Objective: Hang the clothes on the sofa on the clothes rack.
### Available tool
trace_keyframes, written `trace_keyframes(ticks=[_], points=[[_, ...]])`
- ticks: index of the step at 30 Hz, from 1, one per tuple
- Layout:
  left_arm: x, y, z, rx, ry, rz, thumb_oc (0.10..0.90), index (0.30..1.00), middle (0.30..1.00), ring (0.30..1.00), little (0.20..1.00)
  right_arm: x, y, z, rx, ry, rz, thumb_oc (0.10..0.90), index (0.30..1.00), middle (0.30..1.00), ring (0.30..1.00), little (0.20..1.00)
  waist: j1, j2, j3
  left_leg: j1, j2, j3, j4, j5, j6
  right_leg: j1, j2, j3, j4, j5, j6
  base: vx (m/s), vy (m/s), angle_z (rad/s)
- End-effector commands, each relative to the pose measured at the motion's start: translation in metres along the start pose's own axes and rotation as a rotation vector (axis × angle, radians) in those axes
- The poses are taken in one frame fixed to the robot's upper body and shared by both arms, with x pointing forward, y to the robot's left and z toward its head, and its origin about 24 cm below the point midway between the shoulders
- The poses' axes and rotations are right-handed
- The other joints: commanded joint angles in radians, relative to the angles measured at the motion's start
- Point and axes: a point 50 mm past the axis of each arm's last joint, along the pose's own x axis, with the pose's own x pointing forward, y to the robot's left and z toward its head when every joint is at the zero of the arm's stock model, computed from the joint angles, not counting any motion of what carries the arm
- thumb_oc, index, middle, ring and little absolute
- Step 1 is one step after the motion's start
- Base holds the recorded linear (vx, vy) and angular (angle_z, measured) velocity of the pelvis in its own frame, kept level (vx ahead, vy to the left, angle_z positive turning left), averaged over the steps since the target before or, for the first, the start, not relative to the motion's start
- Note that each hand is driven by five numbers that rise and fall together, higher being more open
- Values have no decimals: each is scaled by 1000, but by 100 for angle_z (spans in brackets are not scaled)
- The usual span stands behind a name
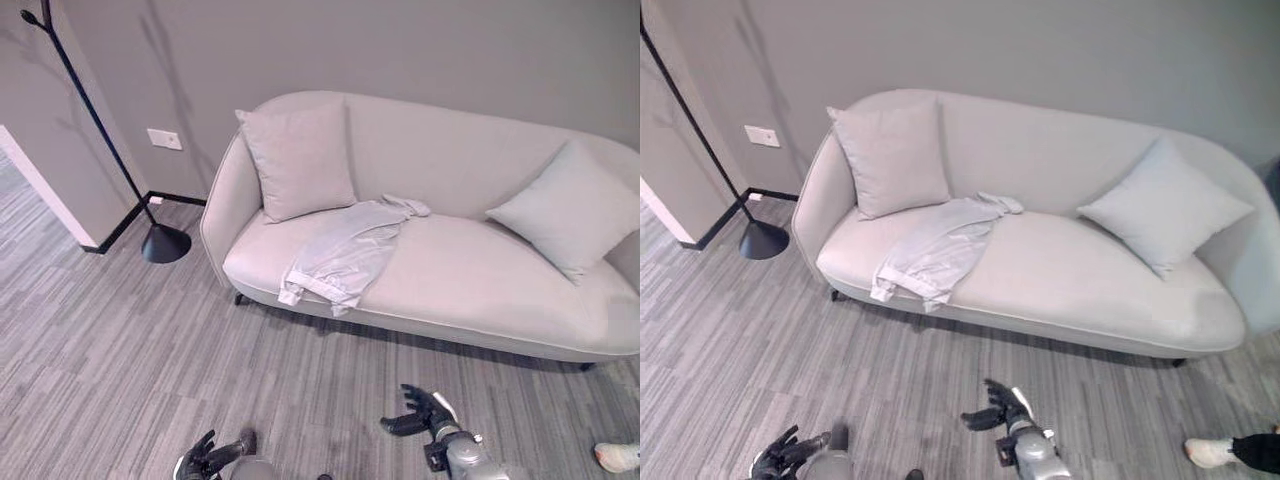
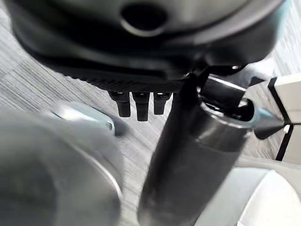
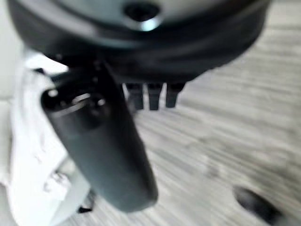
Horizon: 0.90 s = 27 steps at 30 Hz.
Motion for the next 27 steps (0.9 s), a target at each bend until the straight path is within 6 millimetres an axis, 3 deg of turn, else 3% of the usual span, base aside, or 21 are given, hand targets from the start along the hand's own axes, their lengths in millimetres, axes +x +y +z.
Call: trace_keyframes(ticks=[1,6,7,12,14,15,16,17,19,21,22,23,24,25,27], points=[[-1,-4,-2,-4,-13,3,800,900,900,900,900,3,-17,43,-36,-196,-77,800,900,900,900,900,35,31,-29,-6,-6,-8,15,108,37,74,-146,15,11,-83,103,172,97,1],[-3,5,-13,-17,30,42,800,900,900,900,900,1,-7,53,-119,-247,-55,800,900,900,900,900,58,38,-51,7,7,14,47,136,42,138,-166,38,40,-120,124,346,247,-4],[-3,6,-12,34,25,49,800,900,900,900,900,-2,-8,52,-175,-264,-78,800,900,900,900,900,55,26,-64,-3,-12,12,102,114,58,143,-205,43,65,-120,141,302,281,-36],[0,7,4,188,-21,31,800,900,900,900,900,-3,-13,50,-192,-253,-166,800,900,900,900,900,45,-13,-101,19,-75,60,134,35,112,80,-292,62,160,-75,190,249,316,-20],[2,3,8,267,-36,10,800,900,900,900,900,-2,-17,52,-217,-252,-218,800,900,900,900,900,37,-17,-102,44,-110,73,116,17,138,34,-309,64,257,-28,207,181,367,2],[2,1,11,321,-47,-4,800,900,900,900,900,-3,-23,58,-255,-283,-266,800,900,900,900,900,15,-8,-90,88,-141,80,90,-5,168,-38,-327,74,399,61,215,147,325,8],[2,1,11,321,-47,-4,800,900,900,900,900,-3,-23,58,-255,-283,-266,800,900,900,900,900,15,-7,-90,87,-141,80,90,-6,168,-39,-327,74,399,62,215,141,377,15],[3,-2,16,330,-68,-17,800,900,900,900,900,-3,-29,66,-304,-316,-304,800,900,900,900,900,-5,18,-71,133,-151,78,63,-20,191,-104,-334,65,528,122,213,144,260,22],[3,-4,15,353,-73,-36,800,900,900,900,900,-3,-36,74,-353,-343,-344,800,900,900,900,900,-12,32,-64,173,-160,81,40,-35,200,-136,-340,25,583,119,215,171,214,11],[2,-6,15,362,-78,-47,800,900,900,900,900,-4,-41,78,-374,-357,-368,800,900,900,900,900,-19,40,-61,192,-164,78,27,-38,201,-161,-323,14,585,91,203,176,92,16],[2,-8,15,376,-83,-63,800,900,900,900,900,-4,-51,88,-417,-386,-412,800,900,900,900,900,-30,48,-44,221,-174,55,19,-51,196,-203,-287,5,536,15,184,220,91,25],[2,-8,15,375,-84,-64,800,900,900,900,900,-4,-51,89,-417,-387,-413,800,900,900,900,900,-31,50,-45,219,-171,55,18,-49,195,-203,-284,4,532,19,182,211,34,17],[1,-10,13,388,-82,-74,800,900,900,900,900,-3,-55,92,-434,-391,-427,800,900,900,900,900,-28,53,-41,226,-169,49,15,-53,190,-217,-282,-3,474,-4,177,156,-92,38],[1,-15,14,405,-96,-97,800,900,900,900,900,3,-64,102,-471,-379,-469,800,900,900,900,900,-21,53,-16,238,-164,36,12,-70,170,-222,-311,-28,272,20,179,249,-127,40],[0,-16,10,433,-95,-100,800,900,900,900,900,8,-63,93,-496,-323,-473,800,900,900,900,900,-6,29,-15,247,-179,26,11,-87,164,-177,-321,-13,141,52,198,192,-107,37]])
